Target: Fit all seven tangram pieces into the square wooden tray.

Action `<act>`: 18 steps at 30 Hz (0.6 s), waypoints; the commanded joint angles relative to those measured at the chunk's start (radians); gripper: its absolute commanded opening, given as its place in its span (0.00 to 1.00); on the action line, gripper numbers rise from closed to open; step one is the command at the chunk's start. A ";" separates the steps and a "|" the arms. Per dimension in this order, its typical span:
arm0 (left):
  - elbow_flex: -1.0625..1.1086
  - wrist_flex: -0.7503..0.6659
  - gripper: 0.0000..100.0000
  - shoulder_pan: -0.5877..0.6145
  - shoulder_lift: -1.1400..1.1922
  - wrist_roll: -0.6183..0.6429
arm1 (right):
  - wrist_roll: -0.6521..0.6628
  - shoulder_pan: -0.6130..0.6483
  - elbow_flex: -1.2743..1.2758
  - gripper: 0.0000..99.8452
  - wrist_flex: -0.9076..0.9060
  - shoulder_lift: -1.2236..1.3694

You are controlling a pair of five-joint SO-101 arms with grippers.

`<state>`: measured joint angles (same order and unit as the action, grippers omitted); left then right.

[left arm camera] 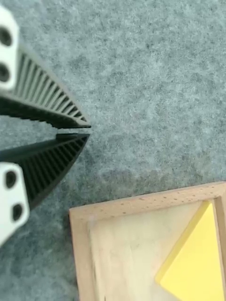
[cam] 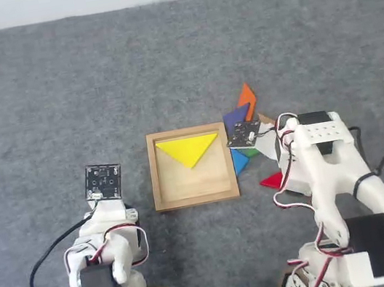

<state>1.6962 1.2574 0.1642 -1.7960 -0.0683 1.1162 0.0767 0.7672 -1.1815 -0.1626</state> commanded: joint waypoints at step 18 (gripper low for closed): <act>-0.012 0.003 0.02 -0.002 -0.020 -0.002 | -0.009 0.039 0.107 0.23 0.147 0.042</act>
<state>1.6962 1.2574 0.1642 -1.7960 -0.0683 1.1162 0.1059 0.8684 -1.0940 -0.1580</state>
